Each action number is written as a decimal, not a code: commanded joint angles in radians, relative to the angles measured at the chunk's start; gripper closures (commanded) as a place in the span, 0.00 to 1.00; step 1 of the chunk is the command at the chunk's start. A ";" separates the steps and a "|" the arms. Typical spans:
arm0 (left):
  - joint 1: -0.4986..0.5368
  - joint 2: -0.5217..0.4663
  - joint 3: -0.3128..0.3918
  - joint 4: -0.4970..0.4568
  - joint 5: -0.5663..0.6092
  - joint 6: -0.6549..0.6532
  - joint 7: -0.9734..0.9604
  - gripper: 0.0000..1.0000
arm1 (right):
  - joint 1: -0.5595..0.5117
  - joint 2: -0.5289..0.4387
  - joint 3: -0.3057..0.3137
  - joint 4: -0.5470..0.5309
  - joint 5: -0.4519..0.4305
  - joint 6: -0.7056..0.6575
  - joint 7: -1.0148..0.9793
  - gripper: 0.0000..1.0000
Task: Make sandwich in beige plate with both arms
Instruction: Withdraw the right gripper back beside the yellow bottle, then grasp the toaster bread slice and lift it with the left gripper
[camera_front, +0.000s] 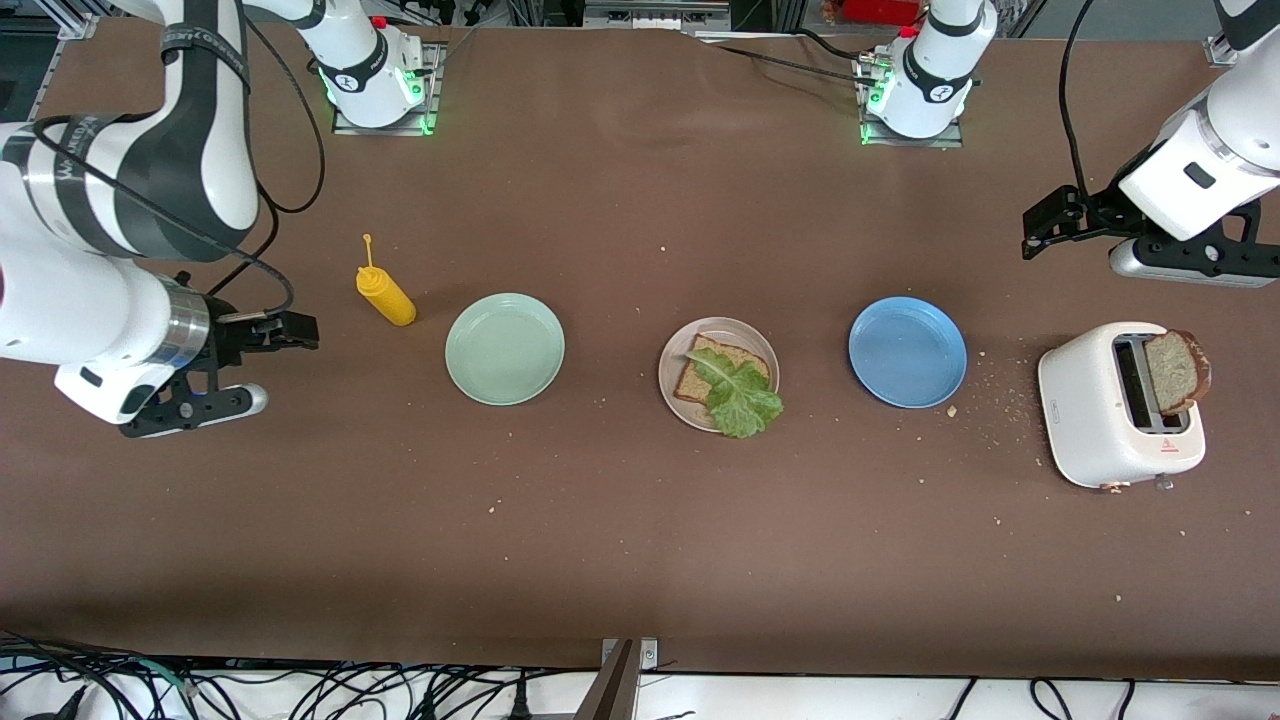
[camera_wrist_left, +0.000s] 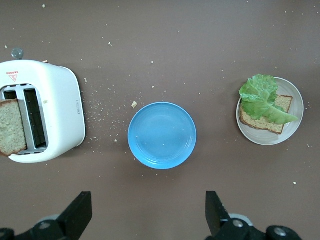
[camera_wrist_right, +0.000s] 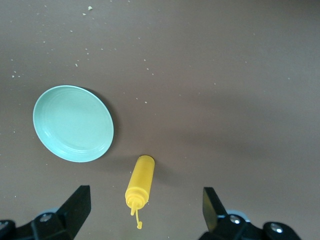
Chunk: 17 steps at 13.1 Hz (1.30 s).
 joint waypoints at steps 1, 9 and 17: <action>0.000 0.009 -0.002 0.023 0.067 0.001 0.004 0.00 | -0.067 -0.018 0.058 -0.008 -0.001 -0.021 0.003 0.01; 0.151 0.275 0.006 0.173 0.157 0.027 0.033 0.00 | -0.499 -0.096 0.622 0.003 -0.301 -0.027 0.126 0.01; 0.315 0.422 0.006 0.141 0.300 0.210 0.196 0.00 | -0.483 -0.323 0.574 -0.336 -0.366 0.101 0.111 0.00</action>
